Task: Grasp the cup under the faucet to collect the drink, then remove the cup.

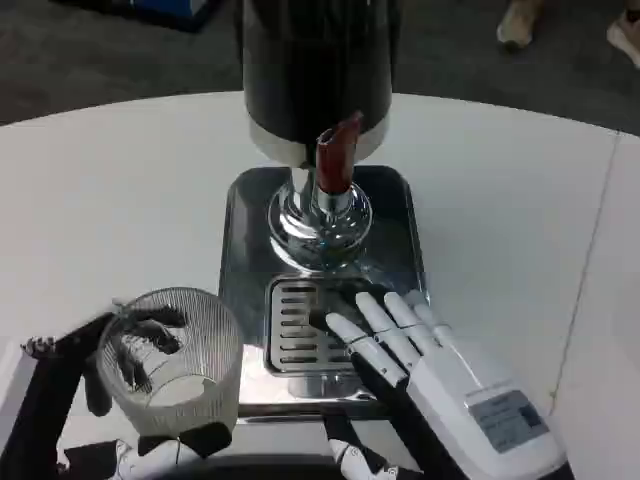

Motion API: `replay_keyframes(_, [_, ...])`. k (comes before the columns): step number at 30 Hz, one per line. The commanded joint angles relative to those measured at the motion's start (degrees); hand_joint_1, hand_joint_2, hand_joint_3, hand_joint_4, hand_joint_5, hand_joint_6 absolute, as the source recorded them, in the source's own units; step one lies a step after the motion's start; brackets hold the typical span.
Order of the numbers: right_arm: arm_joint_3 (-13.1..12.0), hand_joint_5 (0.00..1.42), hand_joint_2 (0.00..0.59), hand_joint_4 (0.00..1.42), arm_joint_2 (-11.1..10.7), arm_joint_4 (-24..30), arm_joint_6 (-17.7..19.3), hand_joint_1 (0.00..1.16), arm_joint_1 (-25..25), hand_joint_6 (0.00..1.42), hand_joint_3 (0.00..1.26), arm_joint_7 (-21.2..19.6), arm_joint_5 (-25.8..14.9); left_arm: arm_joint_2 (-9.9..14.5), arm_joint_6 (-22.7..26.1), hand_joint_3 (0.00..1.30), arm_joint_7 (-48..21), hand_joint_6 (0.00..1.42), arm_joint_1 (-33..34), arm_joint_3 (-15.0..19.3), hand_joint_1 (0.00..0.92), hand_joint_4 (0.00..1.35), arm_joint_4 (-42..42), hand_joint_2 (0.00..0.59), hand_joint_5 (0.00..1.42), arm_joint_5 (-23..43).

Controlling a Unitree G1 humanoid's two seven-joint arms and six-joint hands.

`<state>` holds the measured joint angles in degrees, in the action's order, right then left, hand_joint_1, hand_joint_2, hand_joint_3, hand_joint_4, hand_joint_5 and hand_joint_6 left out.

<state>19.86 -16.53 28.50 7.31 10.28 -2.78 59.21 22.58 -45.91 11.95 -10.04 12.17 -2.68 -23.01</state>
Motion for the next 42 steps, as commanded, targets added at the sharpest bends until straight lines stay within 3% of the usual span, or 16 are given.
replay_keyframes(1, [-0.32, 0.0, 0.554, 0.0, 0.26, -0.22, 0.72, 0.25, -0.19, 0.0, 0.12, -0.77, -1.05, -0.55, -0.36, 0.92, -0.38, 1.18, 0.26, -0.37, 0.555, 1.02, 0.54, 0.194, 1.17, 1.01])
replay_keyframes(21, [-0.87, 0.0, 0.549, 0.01, 0.73, 0.36, -0.13, 0.28, 0.46, 0.0, 0.13, -0.15, -1.96, -2.2, 1.23, 0.92, -0.3, 1.18, 2.26, -0.7, 0.555, 1.02, -0.22, 0.194, 1.17, -0.6])
replay_keyframes(30, [-1.13, 0.0, 0.565, 0.02, 1.42, 0.79, -1.84, 0.33, 0.75, 0.0, 0.13, 0.93, -1.61, -3.57, 3.55, 0.92, 3.97, 1.18, 10.25, -2.56, 0.555, 1.02, -7.21, 0.194, 1.17, -5.21])
replay_keyframes(42, [-3.47, 0.0, 0.564, 0.02, 1.28, 2.57, -3.97, 0.34, 1.24, 0.0, 0.13, 1.49, -0.72, -3.13, 5.41, 0.92, 12.57, 1.18, 20.76, -8.48, 0.555, 1.03, -19.04, 0.194, 1.17, -12.41])
